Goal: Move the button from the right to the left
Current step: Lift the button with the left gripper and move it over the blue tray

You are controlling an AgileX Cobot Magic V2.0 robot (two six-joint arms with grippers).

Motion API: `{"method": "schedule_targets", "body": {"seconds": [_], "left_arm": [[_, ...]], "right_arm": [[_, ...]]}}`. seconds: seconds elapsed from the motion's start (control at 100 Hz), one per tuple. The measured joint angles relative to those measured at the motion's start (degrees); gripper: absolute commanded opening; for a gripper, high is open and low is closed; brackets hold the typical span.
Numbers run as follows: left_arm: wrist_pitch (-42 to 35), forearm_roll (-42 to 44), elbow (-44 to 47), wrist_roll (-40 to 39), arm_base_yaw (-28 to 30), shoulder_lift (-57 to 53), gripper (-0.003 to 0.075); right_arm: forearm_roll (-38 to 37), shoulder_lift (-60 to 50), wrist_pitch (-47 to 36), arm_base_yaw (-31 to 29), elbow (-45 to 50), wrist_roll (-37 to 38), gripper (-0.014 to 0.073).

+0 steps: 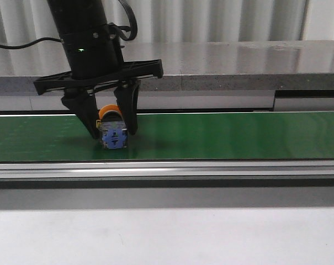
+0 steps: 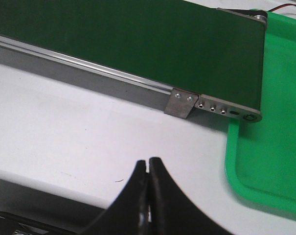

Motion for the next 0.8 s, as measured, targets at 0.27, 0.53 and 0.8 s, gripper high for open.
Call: {"method": "schedule_targets", "body": {"seconds": [0.27,0.53,0.8], "left_arm": [[4.49,5.5,0.0,0.92,2.41,-8.34,0.0148],[7.64,9.16,0.1,8.51,10.54,-11.74,0.0148],[7.97,8.3,0.33,19.25,22.63,-12.49,0.0148]], "right_arm": [[0.0,0.0,0.0,0.0,0.0,0.0,-0.0067],[0.0,0.0,0.0,0.0,0.0,0.0,-0.0067],[0.0,0.0,0.0,0.0,0.0,0.0,-0.0067]]}}
